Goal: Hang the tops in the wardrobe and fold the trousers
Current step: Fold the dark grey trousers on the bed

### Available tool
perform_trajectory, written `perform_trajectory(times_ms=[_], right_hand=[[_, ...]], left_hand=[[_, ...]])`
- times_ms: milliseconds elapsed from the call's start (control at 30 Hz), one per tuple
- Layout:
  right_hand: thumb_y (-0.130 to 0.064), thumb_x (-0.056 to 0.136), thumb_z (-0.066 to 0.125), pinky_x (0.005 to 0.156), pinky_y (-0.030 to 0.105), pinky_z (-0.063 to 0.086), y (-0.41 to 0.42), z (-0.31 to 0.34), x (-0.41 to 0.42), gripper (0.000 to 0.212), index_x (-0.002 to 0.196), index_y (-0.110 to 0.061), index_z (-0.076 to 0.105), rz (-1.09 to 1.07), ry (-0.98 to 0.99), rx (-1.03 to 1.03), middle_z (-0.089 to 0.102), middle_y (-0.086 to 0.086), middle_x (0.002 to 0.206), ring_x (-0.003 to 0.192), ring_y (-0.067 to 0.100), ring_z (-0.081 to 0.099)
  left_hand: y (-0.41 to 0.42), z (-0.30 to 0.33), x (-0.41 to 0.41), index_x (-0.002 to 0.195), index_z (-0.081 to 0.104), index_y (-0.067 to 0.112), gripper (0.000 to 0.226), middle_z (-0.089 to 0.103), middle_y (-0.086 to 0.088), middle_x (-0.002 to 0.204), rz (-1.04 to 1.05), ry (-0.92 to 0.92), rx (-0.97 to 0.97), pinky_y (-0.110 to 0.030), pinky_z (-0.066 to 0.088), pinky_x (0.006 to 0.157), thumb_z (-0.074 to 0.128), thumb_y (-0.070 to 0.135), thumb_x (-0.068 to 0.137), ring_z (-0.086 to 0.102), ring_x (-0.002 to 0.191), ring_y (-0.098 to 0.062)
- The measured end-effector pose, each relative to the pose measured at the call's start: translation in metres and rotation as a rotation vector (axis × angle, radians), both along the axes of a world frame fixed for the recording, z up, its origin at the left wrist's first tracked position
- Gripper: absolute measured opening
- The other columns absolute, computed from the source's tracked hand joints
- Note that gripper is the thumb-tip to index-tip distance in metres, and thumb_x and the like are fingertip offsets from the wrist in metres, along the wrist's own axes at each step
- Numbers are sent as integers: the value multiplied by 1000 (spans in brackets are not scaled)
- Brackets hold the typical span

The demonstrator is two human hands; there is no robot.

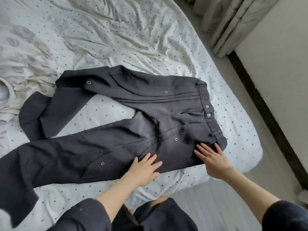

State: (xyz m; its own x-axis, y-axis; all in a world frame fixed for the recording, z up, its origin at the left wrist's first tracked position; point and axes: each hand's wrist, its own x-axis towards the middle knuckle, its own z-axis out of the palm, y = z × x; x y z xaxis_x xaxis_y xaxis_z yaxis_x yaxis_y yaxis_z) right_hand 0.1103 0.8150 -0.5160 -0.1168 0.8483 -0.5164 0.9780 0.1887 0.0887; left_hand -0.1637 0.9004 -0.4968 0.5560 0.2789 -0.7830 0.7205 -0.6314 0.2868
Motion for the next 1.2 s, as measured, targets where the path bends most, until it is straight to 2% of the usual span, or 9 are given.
perform_trajectory(times_ms=[100,233,367,567,700,833,1000,1100,1200], right_hand=[[-42,81,47,104,49,30,24,12,-12,53,131,-23,54,-121,-6,-130,51,0,138,128,18,46],[-45,77,31,55,36,42,63,10,-31,49,58,-14,64,-144,75,211,61,1,54,50,24,61],[-36,80,38,49,32,39,155,21,-90,38,58,-12,58,-66,144,495,55,4,52,46,26,56],[-32,66,76,68,38,47,274,30,-202,49,108,-9,64,46,344,731,63,7,93,85,29,62],[-32,58,83,87,48,46,315,24,-256,74,125,-11,57,124,260,693,58,11,125,117,30,54],[-4,51,78,75,40,48,334,11,-273,47,97,-12,70,19,179,736,66,6,88,83,29,62],[-4,73,58,64,35,44,325,18,-263,19,84,-10,72,-221,423,796,64,3,61,53,28,57],[-4,72,60,62,35,46,320,32,-259,18,84,-6,72,-208,469,780,66,6,63,55,29,61],[-3,80,56,61,33,41,329,58,-260,16,86,-2,70,-272,471,740,69,12,71,63,33,63]], left_hand=[[26,7,-12,126,55,18,46,58,-7,123,149,-359,280,-38,52,77,31,32,89,60,108,-26],[83,20,-51,119,57,13,51,59,-6,108,328,-539,584,-37,50,70,63,-6,72,59,91,-26],[173,33,-120,130,50,6,58,50,-17,126,617,-415,808,-49,45,84,58,-12,76,51,110,-38],[261,22,-200,150,12,13,73,16,-12,155,865,-231,634,-48,29,107,56,21,93,20,141,-31],[270,10,-221,132,44,9,49,52,-12,129,825,-269,545,-40,39,95,63,21,89,49,118,-33],[252,4,-246,78,58,4,22,54,-9,86,511,-551,813,-33,41,78,75,-4,67,54,84,-28],[210,2,-277,71,57,7,21,62,-8,94,353,-580,879,-47,30,108,76,2,62,53,109,-23],[193,-1,-289,70,54,12,30,54,4,65,367,-491,809,-39,32,103,83,12,63,58,67,-17],[198,24,-287,84,59,17,23,62,8,73,420,-326,606,-23,36,80,73,35,79,61,76,-18]])
